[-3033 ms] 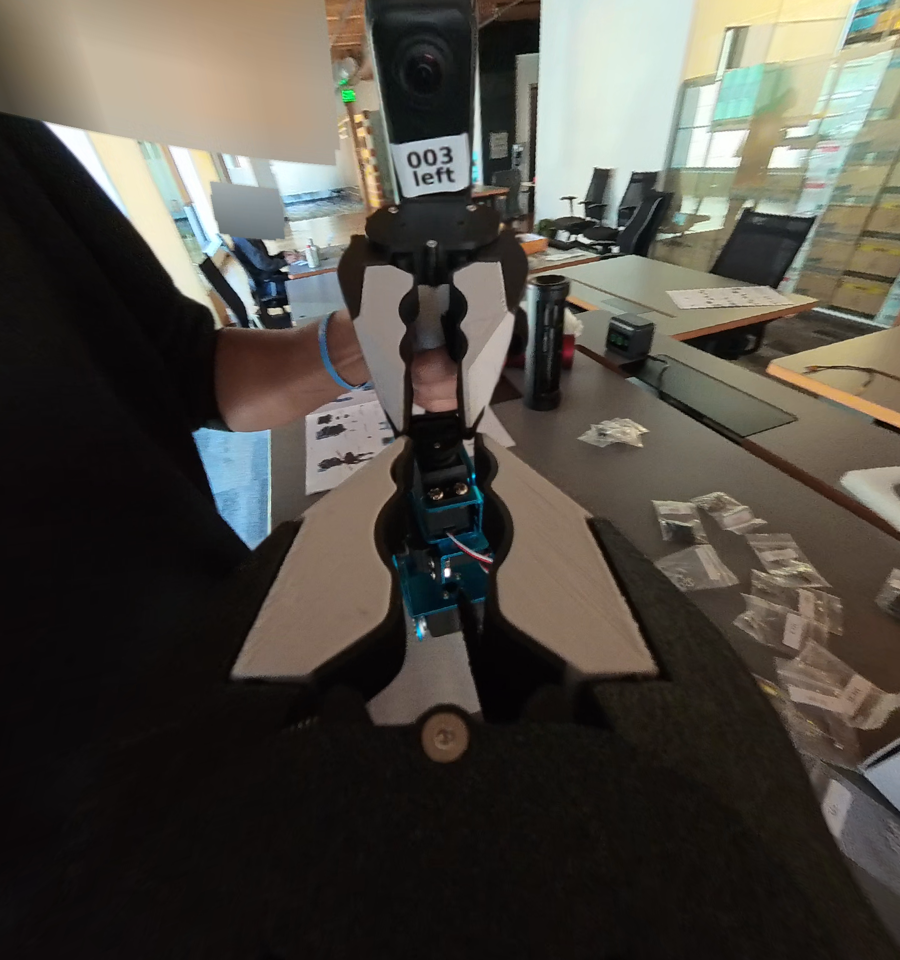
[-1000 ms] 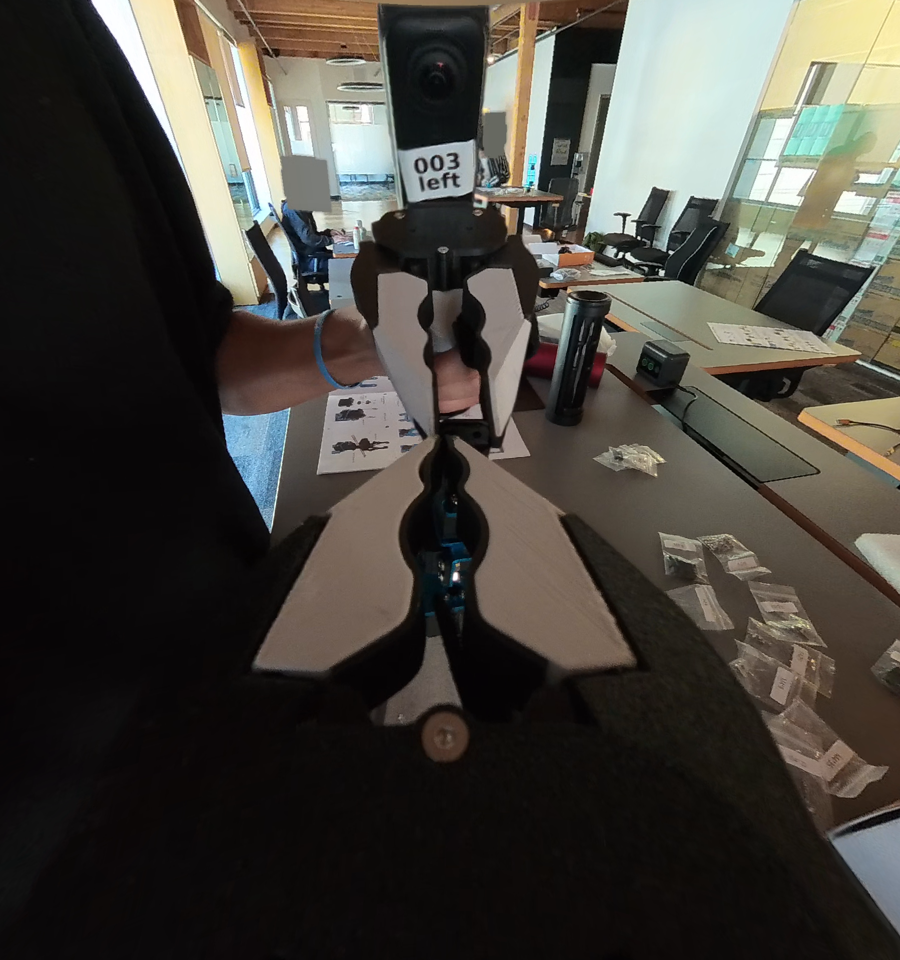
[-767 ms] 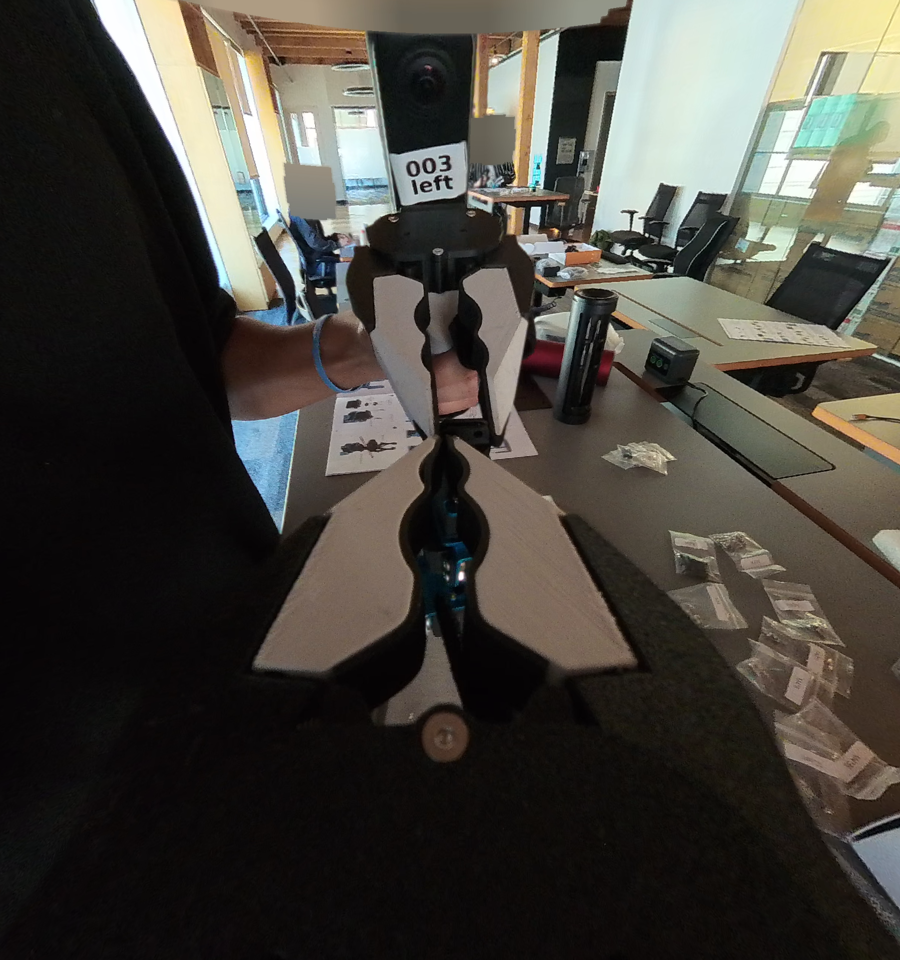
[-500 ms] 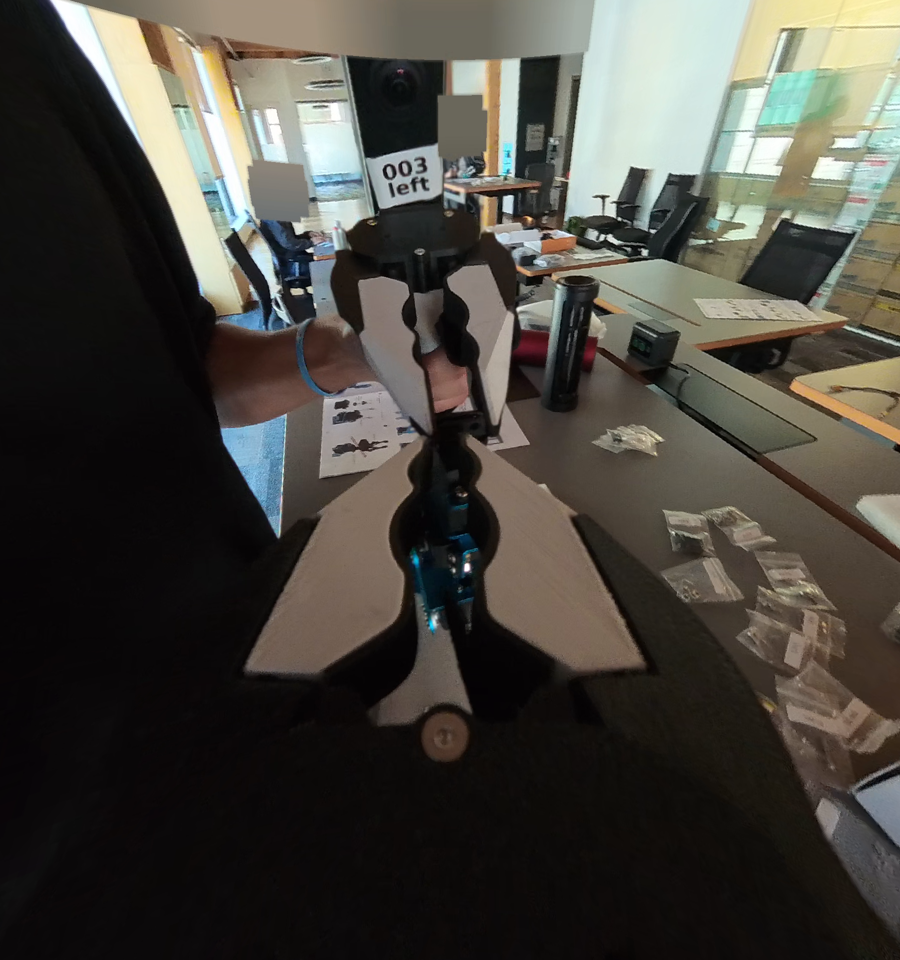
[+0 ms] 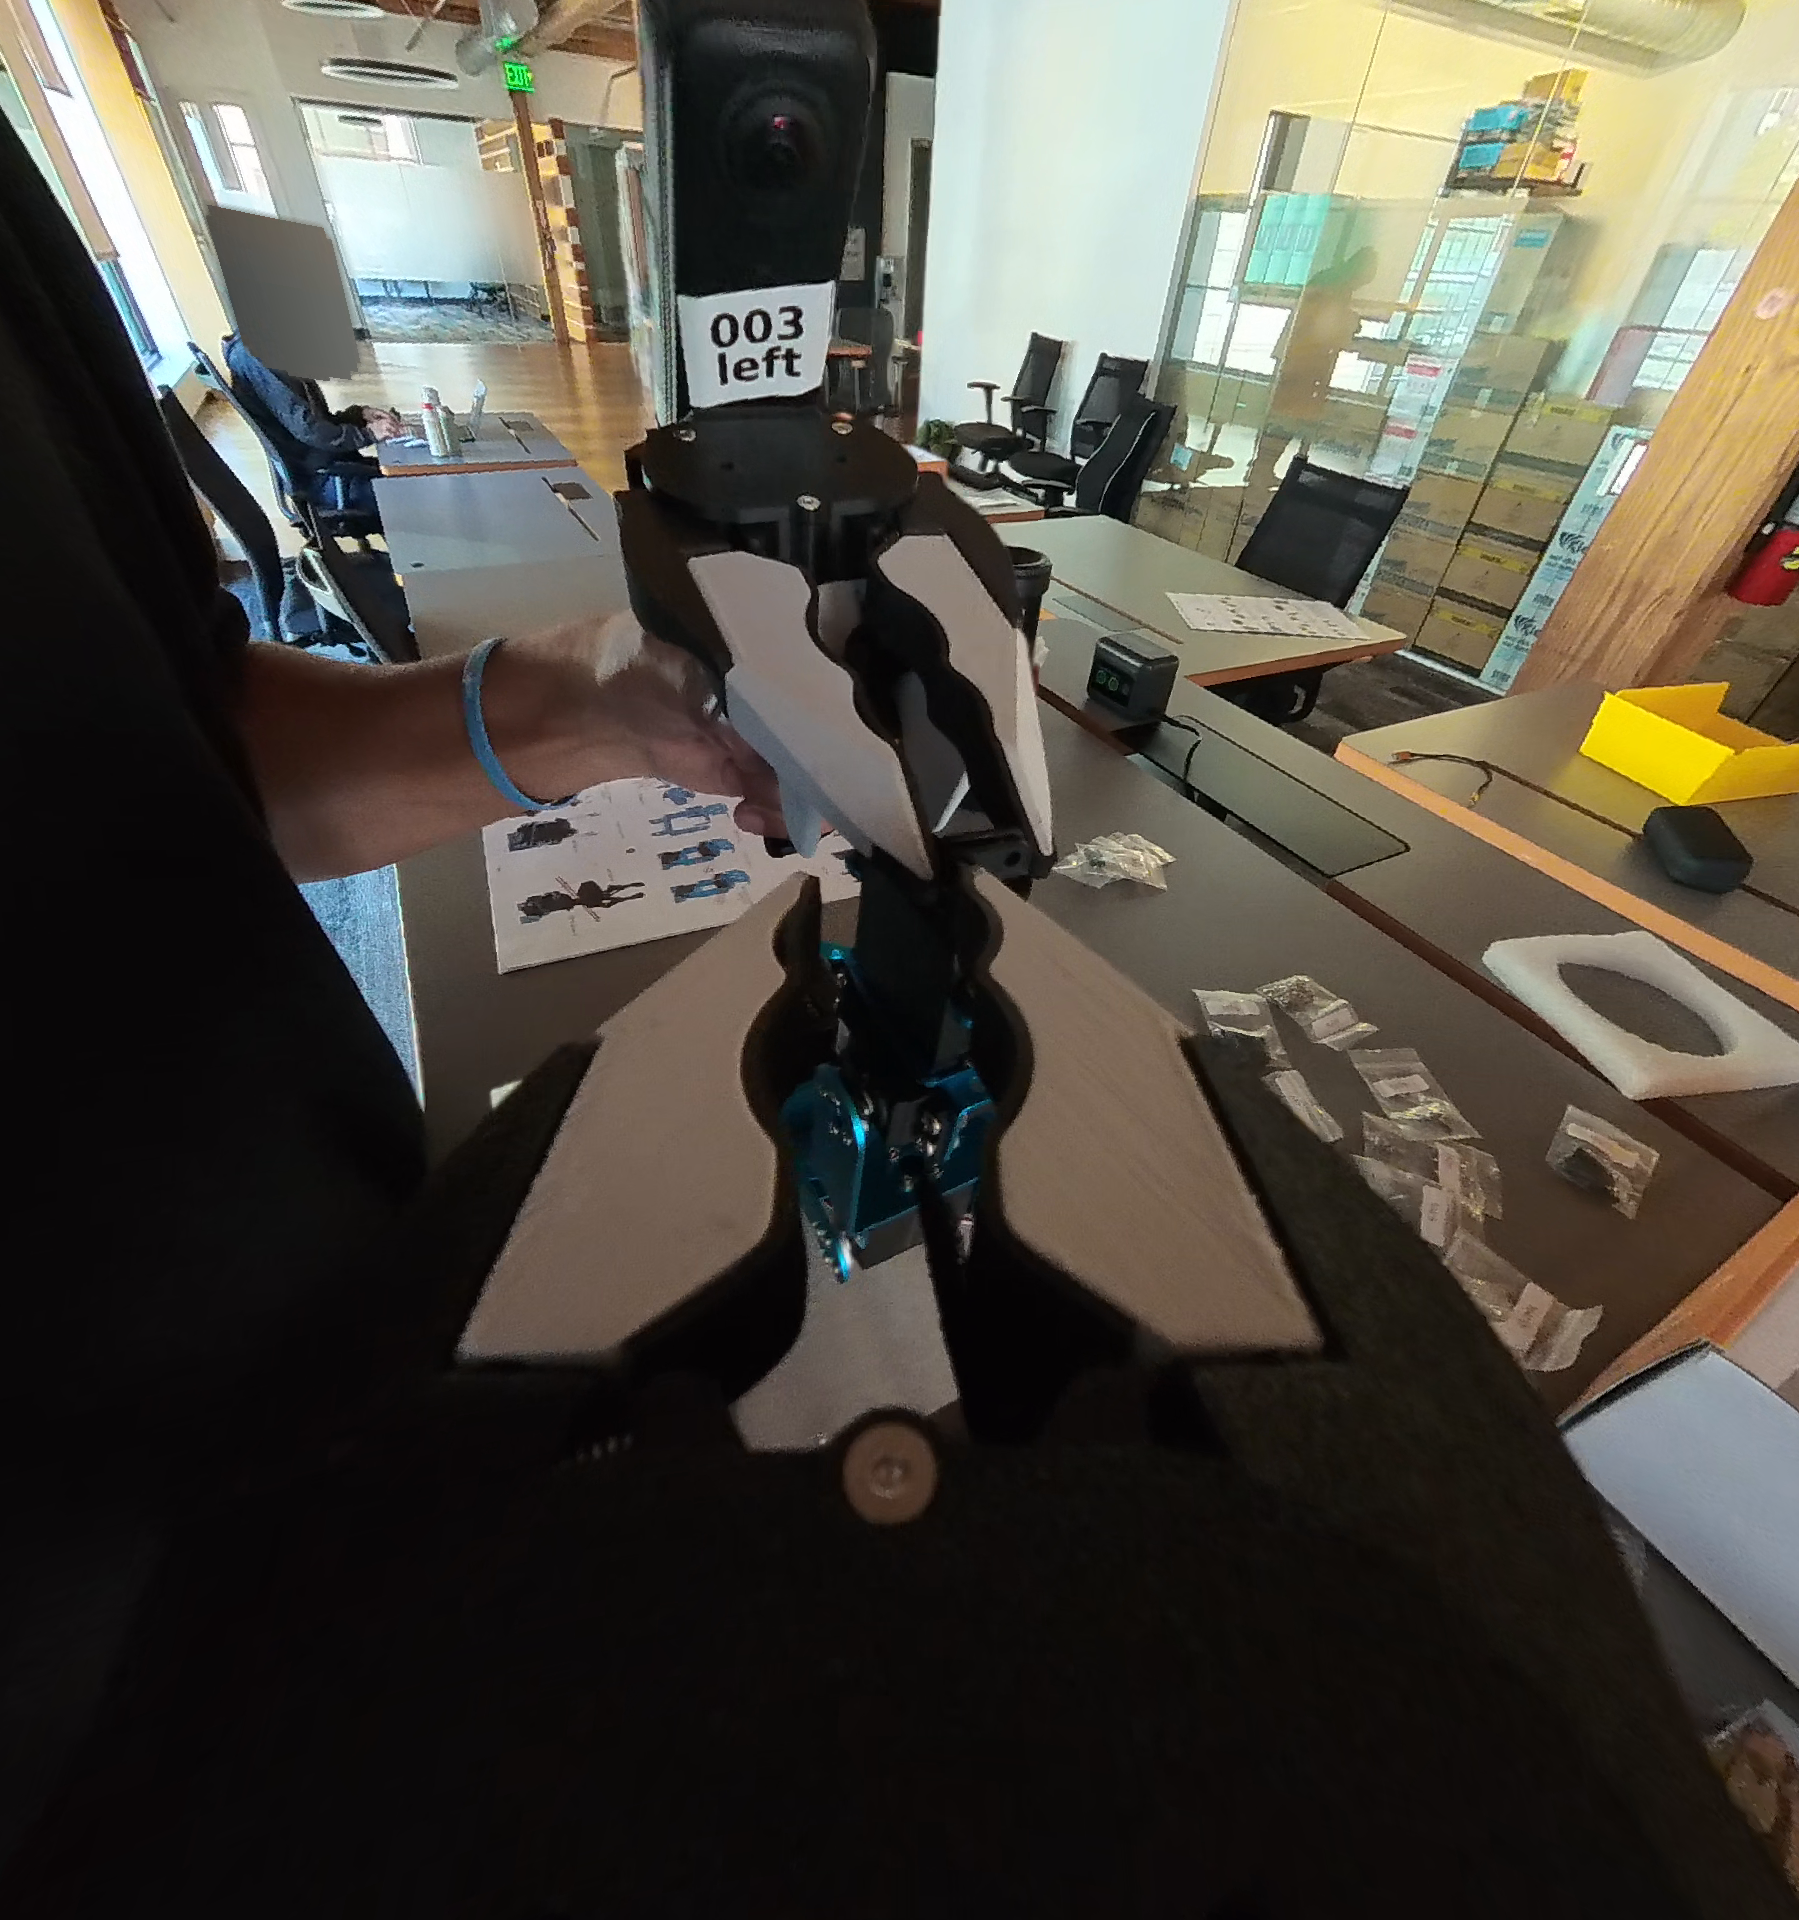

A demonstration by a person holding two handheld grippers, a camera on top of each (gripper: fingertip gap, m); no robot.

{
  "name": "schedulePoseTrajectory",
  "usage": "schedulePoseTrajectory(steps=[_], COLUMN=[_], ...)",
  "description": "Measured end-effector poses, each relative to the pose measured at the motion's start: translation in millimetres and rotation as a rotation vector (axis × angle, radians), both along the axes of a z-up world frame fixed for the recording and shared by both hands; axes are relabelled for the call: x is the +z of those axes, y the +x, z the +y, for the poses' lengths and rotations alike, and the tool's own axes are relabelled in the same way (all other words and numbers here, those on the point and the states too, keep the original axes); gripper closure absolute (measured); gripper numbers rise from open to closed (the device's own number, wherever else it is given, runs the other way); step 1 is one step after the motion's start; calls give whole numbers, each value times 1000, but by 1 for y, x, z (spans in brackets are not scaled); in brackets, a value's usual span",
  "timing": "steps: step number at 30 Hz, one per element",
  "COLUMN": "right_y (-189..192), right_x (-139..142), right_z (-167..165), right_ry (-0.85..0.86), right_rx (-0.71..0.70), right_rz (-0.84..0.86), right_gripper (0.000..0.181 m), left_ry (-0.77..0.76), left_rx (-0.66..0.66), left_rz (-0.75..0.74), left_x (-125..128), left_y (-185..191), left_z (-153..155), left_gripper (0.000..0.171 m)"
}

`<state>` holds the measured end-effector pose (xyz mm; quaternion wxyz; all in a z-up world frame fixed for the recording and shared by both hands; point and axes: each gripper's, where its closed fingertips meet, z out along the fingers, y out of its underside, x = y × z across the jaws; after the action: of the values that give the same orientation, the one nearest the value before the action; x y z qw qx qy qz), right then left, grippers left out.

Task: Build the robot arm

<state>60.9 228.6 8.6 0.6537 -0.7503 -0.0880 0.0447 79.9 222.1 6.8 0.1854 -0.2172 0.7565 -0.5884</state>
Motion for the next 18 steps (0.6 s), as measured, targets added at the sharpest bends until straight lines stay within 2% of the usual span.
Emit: schedulePoseTrajectory(steps=[18], right_y=[0], right_x=[1], right_z=[0], right_ry=[0], right_rx=[4], right_rz=[34], right_gripper=[157], left_ry=[17], left_rx=[75], left_rz=[-22], left_x=[-2], left_y=[-1], left_z=[0], left_gripper=[154])
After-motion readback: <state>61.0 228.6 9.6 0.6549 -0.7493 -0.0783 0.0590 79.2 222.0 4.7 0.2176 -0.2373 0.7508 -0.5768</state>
